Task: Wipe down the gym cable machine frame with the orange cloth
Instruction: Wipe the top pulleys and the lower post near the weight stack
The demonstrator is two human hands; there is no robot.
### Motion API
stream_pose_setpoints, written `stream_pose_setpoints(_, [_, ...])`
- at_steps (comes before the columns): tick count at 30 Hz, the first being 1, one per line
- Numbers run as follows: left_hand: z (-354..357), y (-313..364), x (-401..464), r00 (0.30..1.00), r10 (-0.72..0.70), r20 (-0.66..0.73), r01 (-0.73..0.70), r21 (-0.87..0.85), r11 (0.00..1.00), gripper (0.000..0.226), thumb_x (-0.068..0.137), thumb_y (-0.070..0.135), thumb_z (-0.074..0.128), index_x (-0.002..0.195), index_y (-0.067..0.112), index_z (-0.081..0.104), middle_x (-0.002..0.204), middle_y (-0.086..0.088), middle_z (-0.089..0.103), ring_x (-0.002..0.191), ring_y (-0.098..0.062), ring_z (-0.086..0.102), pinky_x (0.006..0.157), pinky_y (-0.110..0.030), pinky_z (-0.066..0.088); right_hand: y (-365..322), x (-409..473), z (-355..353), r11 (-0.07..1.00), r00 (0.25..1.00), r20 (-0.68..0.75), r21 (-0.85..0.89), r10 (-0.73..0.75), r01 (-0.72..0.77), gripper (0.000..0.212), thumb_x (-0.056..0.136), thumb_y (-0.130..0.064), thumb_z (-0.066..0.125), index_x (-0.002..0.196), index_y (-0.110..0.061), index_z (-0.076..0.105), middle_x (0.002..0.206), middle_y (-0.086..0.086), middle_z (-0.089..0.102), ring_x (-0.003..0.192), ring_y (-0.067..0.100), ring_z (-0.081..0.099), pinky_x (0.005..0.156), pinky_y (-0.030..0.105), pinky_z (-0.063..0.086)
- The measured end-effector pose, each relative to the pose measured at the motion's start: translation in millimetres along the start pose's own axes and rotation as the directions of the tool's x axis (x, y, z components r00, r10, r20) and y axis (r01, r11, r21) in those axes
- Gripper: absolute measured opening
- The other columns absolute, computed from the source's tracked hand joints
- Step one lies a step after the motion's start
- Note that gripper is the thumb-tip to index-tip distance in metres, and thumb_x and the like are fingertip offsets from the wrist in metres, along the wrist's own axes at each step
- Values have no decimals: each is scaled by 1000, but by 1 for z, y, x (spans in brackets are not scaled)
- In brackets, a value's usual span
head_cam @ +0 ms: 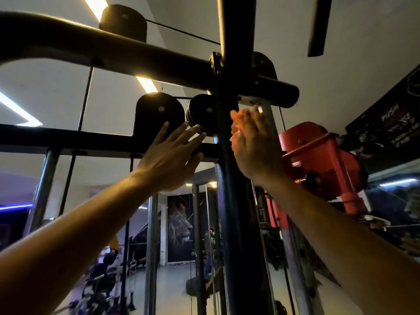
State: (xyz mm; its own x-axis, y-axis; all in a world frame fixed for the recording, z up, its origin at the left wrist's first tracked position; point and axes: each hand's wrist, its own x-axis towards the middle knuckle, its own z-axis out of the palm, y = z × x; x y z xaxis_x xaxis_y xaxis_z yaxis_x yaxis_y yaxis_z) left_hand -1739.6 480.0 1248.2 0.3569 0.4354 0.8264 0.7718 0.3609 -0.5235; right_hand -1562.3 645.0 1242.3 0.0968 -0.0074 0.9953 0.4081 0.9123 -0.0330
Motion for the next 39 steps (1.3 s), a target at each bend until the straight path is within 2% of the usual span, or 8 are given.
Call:
stream_pose_setpoints(3, [-6,13,21,999,-31,-13,31,-51,998,70,107,57,19,170,26,26,178,-1,19,165,-21,11,134,-55,3,-1,-2,7,958,977,210,270,37,-94,77,108,-65,20,175,-30,6,183,-1,4,169,21,6,136,54,15])
stream_pose_setpoints(6, [-9,18,39,996,-70,-56,67,-65,996,70,107,54,20,170,25,26,178,-1,20,165,-22,13,134,-55,9,-2,-19,19,925,975,224,372,-4,-82,69,115,-56,22,173,-33,-9,182,-8,-10,168,15,-8,137,50,6])
stream_pose_setpoints(9, [-10,13,54,995,-80,-65,78,-29,997,69,107,52,21,169,24,27,177,-1,22,165,-23,14,133,-56,12,-2,-2,23,938,985,165,334,44,-98,66,116,-53,20,174,-31,-3,183,-4,-2,169,19,-3,137,54,3])
stream_pose_setpoints(13, [-13,0,70,997,-64,-48,66,49,997,60,112,46,36,168,25,30,176,-4,25,164,-26,18,132,-57,17,-10,46,27,984,988,144,177,-50,24,64,116,-51,20,175,-27,9,183,1,-1,169,23,-5,137,51,4])
stream_pose_setpoints(21, [-7,-11,64,996,-72,-61,80,146,986,75,102,60,17,167,26,31,177,-2,23,165,-24,16,131,-55,19,-2,-9,30,972,973,135,168,-188,164,68,112,-56,14,175,-30,10,183,-7,-8,167,18,-16,137,44,0])
stream_pose_setpoints(29, [-8,-12,60,995,-65,-71,73,113,991,74,104,58,22,168,24,30,177,-3,22,165,-24,15,132,-54,18,-7,76,35,972,986,165,234,-32,-7,60,118,-49,24,175,-31,14,183,-2,-3,169,23,-3,136,52,16])
stream_pose_setpoints(35, [-6,-5,57,996,-57,-65,64,106,992,75,105,63,23,171,28,19,179,0,15,165,-22,9,134,-52,12,0,-4,31,967,986,128,242,-108,74,67,111,-54,18,174,-33,12,183,-6,-4,168,17,-9,138,47,10])
stream_pose_setpoints(39, [-8,-5,57,999,-30,-38,34,104,994,75,104,66,23,171,31,19,179,1,12,166,-22,6,134,-52,8,7,-2,20,965,976,187,255,-115,64,66,111,-55,20,173,-34,13,183,-7,-6,168,17,-7,136,53,15])
